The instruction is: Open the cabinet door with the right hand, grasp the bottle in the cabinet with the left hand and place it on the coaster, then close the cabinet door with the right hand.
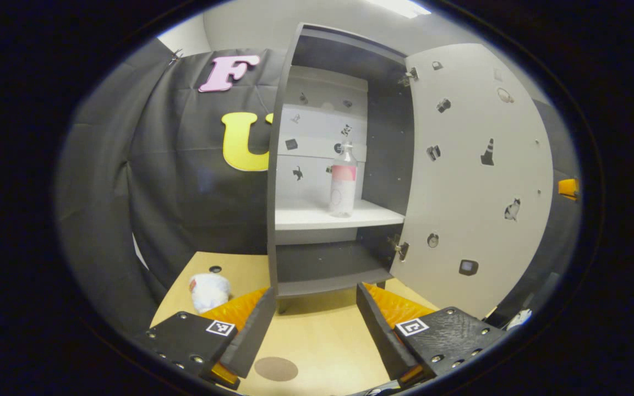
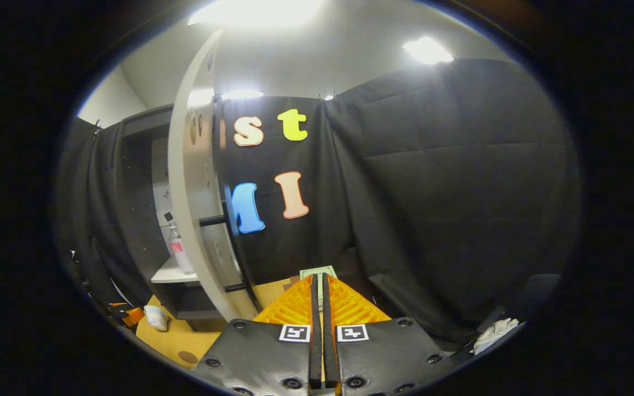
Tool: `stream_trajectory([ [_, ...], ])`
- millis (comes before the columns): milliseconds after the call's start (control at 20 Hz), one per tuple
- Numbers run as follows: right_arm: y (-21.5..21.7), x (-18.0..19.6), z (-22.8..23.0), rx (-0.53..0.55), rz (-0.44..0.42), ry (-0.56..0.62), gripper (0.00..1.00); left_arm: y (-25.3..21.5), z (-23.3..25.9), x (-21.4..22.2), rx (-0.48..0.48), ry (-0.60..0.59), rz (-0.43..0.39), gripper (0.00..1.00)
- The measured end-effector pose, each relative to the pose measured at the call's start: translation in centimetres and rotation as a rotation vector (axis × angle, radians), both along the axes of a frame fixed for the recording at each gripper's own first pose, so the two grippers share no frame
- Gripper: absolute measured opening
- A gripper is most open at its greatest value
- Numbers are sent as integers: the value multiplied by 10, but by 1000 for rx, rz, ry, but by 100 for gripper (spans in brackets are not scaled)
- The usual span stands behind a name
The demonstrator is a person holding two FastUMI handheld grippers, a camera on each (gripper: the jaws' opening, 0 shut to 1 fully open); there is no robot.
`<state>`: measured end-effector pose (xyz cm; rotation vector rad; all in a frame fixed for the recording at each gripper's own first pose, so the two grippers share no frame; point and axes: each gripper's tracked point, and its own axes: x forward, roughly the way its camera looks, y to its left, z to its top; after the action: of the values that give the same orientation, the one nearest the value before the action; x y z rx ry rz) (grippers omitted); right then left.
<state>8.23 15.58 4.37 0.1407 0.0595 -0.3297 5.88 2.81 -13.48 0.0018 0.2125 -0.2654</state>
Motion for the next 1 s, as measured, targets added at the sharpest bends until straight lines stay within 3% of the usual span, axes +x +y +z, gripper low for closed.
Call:
stream_trajectory([
  [250, -51, 25, 3, 21, -69, -20, 4, -26, 32, 46, 13, -64, -6, 89],
  [450, -86, 63, -12, 27, -69, 5, 6, -52, 58, 82, -4, -83, 31, 90],
  [500, -95, 75, -16, 22, -70, 12, 7, -60, 64, 92, -20, -83, 37, 89],
  [550, -102, 84, -19, 30, -64, 16, 14, -65, 71, 103, -33, -88, 48, 89],
  [600, -105, 93, -23, 46, -55, 20, 5, -67, 78, 114, -41, -96, 61, 89],
  [700, -111, 113, -30, 74, -25, 35, 25, -70, 94, 135, -54, -115, 80, 89],
  [750, -120, 120, -33, 64, -37, 45, 21, -72, 98, 144, -57, -121, 87, 89],
  [800, -129, 125, -36, 35, -51, 51, 26, -74, 105, 154, -58, -129, 90, 89],
  [1000, -136, 148, -47, 6, -11, 78, 68, -87, 127, 186, -41, -171, 71, 89],
])
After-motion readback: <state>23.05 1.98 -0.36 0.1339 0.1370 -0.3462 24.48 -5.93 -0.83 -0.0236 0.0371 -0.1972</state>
